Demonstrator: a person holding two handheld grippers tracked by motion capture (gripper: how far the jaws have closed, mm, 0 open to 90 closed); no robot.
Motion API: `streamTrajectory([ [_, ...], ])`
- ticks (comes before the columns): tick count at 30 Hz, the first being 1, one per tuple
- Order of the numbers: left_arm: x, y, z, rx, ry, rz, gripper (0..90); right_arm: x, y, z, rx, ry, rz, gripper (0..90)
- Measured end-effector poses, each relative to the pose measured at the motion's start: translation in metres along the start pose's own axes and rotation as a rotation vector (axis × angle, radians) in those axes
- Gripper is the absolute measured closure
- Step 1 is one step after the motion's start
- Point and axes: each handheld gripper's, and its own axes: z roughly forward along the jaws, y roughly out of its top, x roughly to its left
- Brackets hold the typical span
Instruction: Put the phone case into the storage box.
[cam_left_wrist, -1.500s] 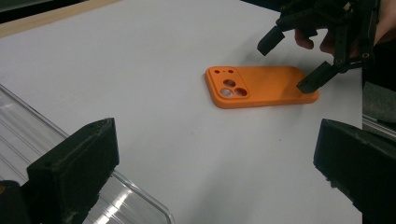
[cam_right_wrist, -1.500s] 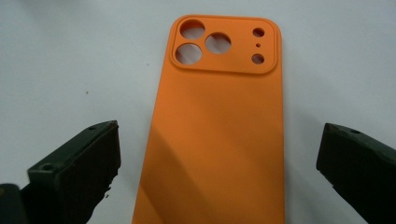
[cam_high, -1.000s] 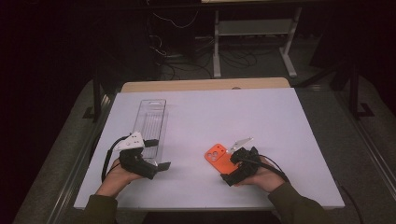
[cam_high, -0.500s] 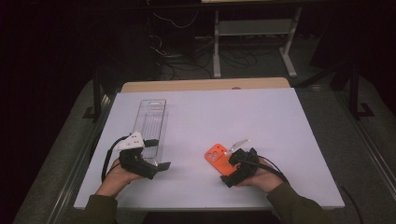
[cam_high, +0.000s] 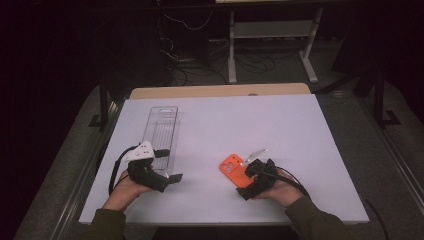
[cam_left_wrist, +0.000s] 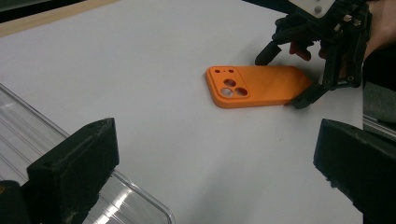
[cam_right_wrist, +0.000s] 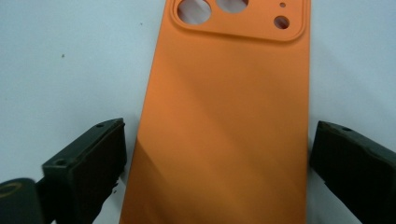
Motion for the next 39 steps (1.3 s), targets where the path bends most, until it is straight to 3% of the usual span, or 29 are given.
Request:
streamTrajectory([
  [7, 0.000, 0.000, 0.001, 0.002, 0.000, 0.004, 0.0, -0.001, 0.001, -0.003, -0.005, -0.004, 0.013, 12.3],
  [27, 0.000, 0.000, 0.001, 0.010, -0.002, 0.010, 0.0, 0.001, 0.003, -0.003, 0.015, -0.032, 0.027, 14.3],
  [34, 0.000, 0.000, 0.000, 0.002, -0.002, 0.003, 0.0, -0.003, 0.004, -0.004, 0.012, -0.007, 0.015, 14.8],
  [37, 0.001, 0.000, 0.000, 0.004, 0.001, 0.010, 0.0, -0.006, 0.006, -0.006, 0.016, 0.038, 0.068, 14.9],
  [39, 0.002, 0.000, -0.001, 0.006, 0.002, 0.017, 0.0, -0.008, 0.007, -0.008, 0.007, 0.045, 0.063, 14.9],
])
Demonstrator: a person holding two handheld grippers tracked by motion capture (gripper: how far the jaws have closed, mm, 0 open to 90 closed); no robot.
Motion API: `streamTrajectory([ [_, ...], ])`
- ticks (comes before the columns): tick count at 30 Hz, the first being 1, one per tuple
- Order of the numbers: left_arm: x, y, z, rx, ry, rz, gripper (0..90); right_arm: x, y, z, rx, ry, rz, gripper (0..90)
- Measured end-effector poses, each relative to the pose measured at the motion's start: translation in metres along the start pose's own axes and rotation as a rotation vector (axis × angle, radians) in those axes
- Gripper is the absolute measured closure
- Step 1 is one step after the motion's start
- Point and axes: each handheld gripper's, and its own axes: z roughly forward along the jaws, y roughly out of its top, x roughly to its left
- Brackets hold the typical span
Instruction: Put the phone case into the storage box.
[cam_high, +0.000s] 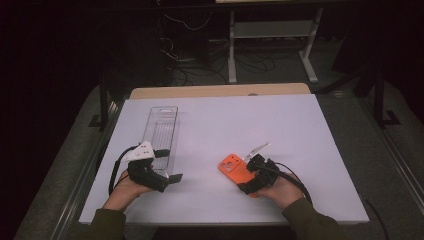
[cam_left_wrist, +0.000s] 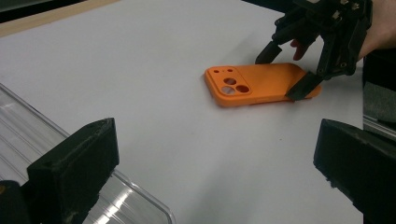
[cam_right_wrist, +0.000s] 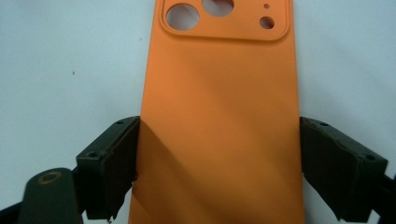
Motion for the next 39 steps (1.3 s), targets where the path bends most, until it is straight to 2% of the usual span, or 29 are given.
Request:
streamTrajectory([
  [9, 0.000, 0.000, 0.001, -0.003, 0.000, 0.002, 0.0, -0.004, 0.005, -0.014, -0.046, 0.034, 0.006, 14.9],
  [10, 0.000, 0.000, 0.001, -0.001, 0.000, 0.003, 0.0, -0.005, 0.005, -0.015, -0.051, 0.026, -0.002, 14.9],
  [16, 0.000, 0.000, 0.001, -0.016, -0.003, -0.016, 0.0, -0.010, 0.007, -0.020, -0.063, 0.032, -0.012, 14.9],
  [26, 0.001, 0.001, 0.000, -0.046, -0.013, -0.040, 0.0, -0.028, 0.009, -0.030, -0.080, 0.034, -0.059, 15.0],
  [31, 0.001, 0.001, -0.002, -0.039, -0.010, -0.043, 0.0, -0.035, 0.009, -0.036, -0.091, 0.022, -0.078, 14.9],
  [36, 0.001, 0.002, -0.002, -0.049, -0.014, -0.043, 0.0, -0.044, 0.009, -0.040, -0.103, 0.036, -0.087, 14.9],
  [39, -0.001, 0.003, -0.002, -0.046, -0.017, -0.037, 0.0, -0.047, 0.010, -0.043, -0.114, 0.042, -0.111, 14.9],
])
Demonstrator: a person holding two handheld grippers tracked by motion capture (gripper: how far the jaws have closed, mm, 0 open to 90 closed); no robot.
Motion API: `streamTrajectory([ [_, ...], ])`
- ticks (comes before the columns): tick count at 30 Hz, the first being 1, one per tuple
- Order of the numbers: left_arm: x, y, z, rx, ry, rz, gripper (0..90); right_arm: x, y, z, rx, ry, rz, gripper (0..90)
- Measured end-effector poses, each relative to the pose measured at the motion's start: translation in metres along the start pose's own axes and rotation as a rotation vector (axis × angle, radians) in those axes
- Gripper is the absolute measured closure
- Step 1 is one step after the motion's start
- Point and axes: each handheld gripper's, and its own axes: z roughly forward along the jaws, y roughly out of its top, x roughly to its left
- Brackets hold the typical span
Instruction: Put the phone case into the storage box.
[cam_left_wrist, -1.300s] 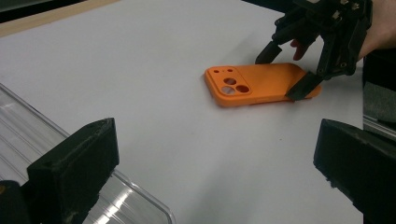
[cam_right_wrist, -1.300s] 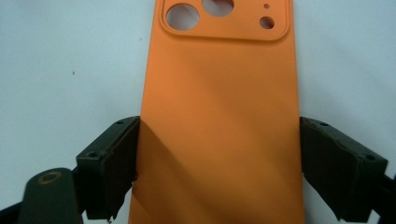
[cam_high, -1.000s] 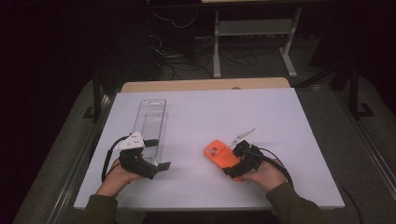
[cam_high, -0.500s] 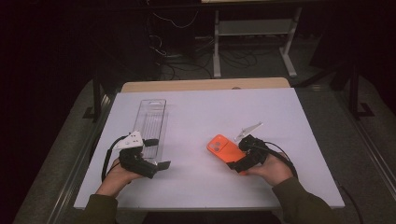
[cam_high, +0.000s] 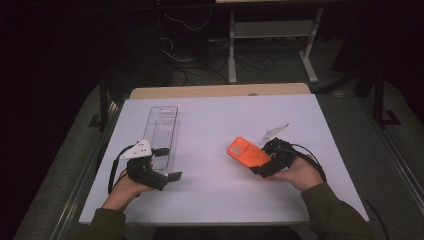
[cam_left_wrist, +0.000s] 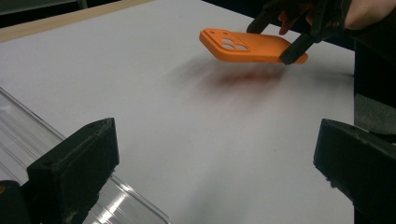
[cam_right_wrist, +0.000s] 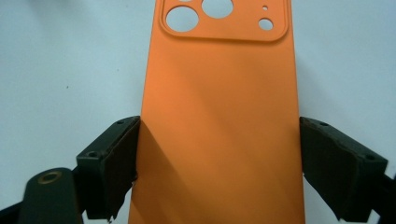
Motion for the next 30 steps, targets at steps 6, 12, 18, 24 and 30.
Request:
streamTrajectory([
  [6, -0.001, 0.000, 0.000, 0.006, -0.003, -0.004, 0.0, -0.012, -0.001, -0.008, -0.039, 0.033, -0.038, 14.9],
  [12, -0.001, 0.004, 0.004, 0.030, -0.013, -0.003, 0.0, -0.021, 0.001, -0.008, -0.045, 0.049, -0.103, 14.9],
  [18, 0.001, 0.007, 0.006, 0.044, -0.017, -0.001, 0.0, -0.028, 0.004, -0.006, -0.039, 0.083, -0.134, 14.9],
  [24, 0.001, 0.010, 0.010, 0.041, -0.027, 0.005, 0.0, -0.031, 0.009, -0.005, -0.028, 0.078, -0.199, 14.9],
  [30, 0.000, 0.016, 0.016, 0.054, -0.041, 0.021, 0.0, -0.031, 0.013, -0.005, -0.033, 0.114, -0.227, 14.8],
])
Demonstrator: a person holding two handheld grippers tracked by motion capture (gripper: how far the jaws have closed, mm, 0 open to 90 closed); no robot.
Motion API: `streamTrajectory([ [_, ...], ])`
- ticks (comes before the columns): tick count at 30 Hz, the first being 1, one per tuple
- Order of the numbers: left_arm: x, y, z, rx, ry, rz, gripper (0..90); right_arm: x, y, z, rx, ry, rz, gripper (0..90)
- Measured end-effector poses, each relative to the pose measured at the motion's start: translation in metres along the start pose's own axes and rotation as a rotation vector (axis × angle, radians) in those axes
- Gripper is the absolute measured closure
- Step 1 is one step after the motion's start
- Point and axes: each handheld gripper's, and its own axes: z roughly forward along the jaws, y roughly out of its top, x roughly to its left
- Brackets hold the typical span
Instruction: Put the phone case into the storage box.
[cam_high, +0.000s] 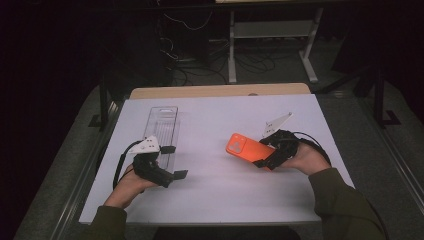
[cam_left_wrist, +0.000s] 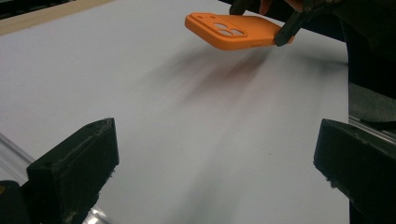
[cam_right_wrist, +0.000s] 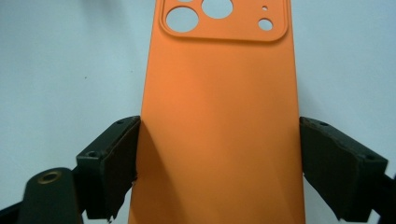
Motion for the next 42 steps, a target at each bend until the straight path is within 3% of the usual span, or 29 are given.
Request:
streamTrajectory([
  [10, 0.003, 0.015, 0.010, 0.014, -0.015, 0.026, 0.0, -0.003, 0.005, 0.002, -0.007, 0.021, -0.039, 14.9],
  [18, 0.006, 0.029, 0.018, 0.006, -0.018, 0.045, 0.0, -0.005, 0.006, 0.006, 0.001, 0.036, -0.032, 14.9],
  [30, 0.012, 0.045, 0.035, 0.010, -0.058, 0.061, 0.0, -0.003, 0.007, 0.005, 0.022, 0.005, -0.028, 14.8],
  [42, 0.023, 0.053, 0.055, 0.031, -0.083, 0.070, 0.0, -0.007, 0.003, 0.008, 0.031, 0.018, -0.044, 14.8],
])
